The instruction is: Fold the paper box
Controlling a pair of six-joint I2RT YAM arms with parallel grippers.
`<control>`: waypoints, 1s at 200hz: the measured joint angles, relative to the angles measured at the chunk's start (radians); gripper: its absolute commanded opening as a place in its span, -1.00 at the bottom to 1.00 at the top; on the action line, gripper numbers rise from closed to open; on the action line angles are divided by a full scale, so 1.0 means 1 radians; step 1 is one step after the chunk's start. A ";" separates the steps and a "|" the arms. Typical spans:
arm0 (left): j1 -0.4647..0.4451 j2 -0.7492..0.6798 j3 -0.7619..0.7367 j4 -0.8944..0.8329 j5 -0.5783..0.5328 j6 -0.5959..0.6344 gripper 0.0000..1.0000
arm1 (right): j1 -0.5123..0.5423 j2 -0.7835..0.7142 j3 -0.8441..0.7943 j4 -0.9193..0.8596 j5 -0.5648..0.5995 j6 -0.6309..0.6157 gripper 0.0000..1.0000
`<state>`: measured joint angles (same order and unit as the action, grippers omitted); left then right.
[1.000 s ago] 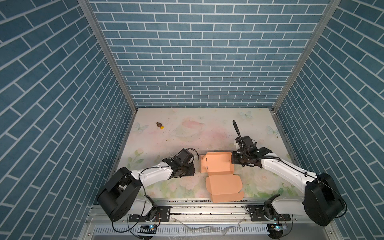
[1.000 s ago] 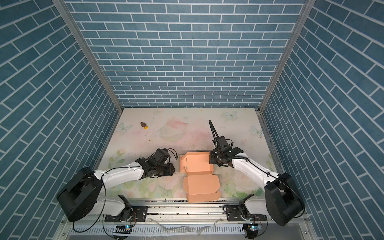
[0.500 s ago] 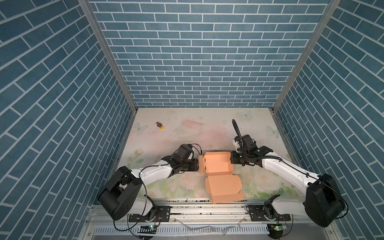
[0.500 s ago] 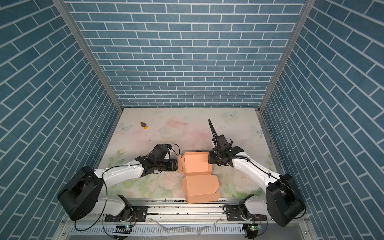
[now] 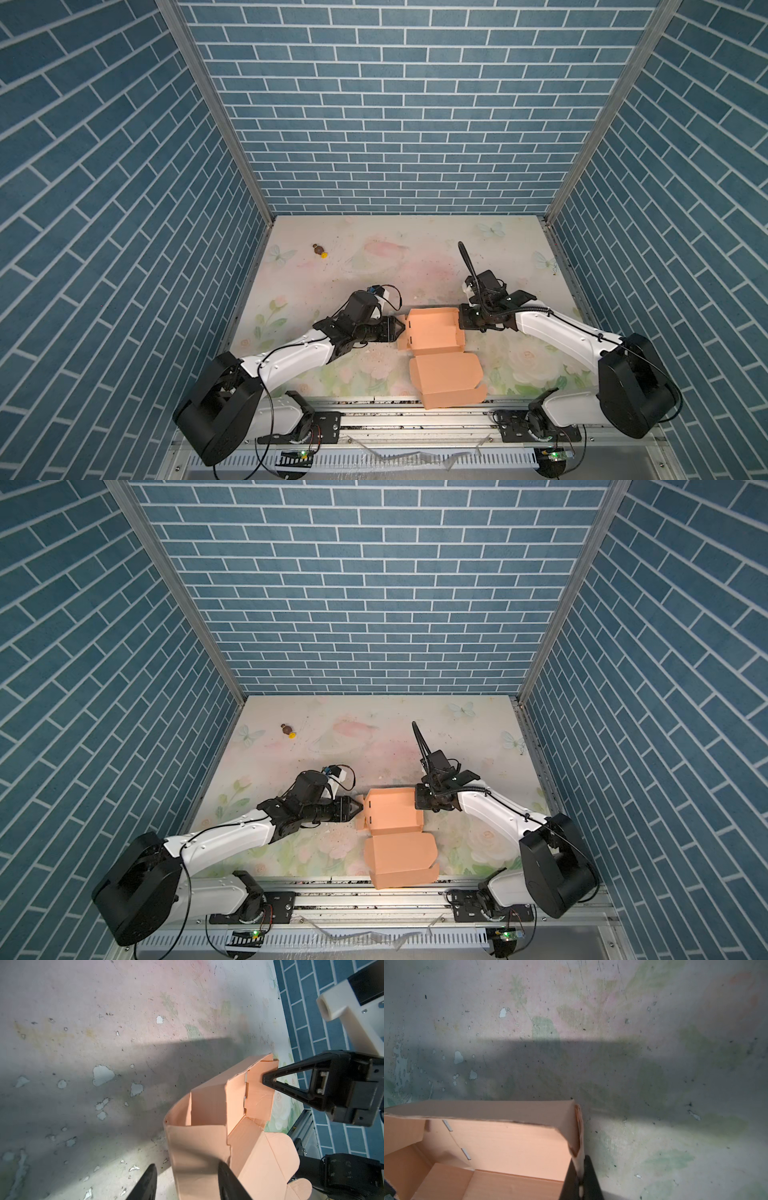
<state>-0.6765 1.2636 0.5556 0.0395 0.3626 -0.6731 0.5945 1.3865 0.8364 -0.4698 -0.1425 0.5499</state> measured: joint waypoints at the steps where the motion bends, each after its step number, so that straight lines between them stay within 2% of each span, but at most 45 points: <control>1: 0.000 0.000 0.000 0.001 0.000 -0.001 -0.01 | 0.000 0.001 0.002 0.000 0.000 0.000 -1.00; 137: -0.005 0.002 -0.045 0.150 0.060 -0.071 -0.02 | 0.007 0.003 0.019 0.037 -0.005 0.000 -1.00; 200: -0.005 -0.056 -0.048 0.166 0.077 -0.090 -0.02 | 0.008 0.004 0.019 0.050 -0.006 0.000 -1.00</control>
<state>-0.6819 1.2072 0.5079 0.2050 0.4397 -0.7635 0.6029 1.3907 0.8558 -0.4198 -0.1482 0.5503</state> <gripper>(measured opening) 0.490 0.061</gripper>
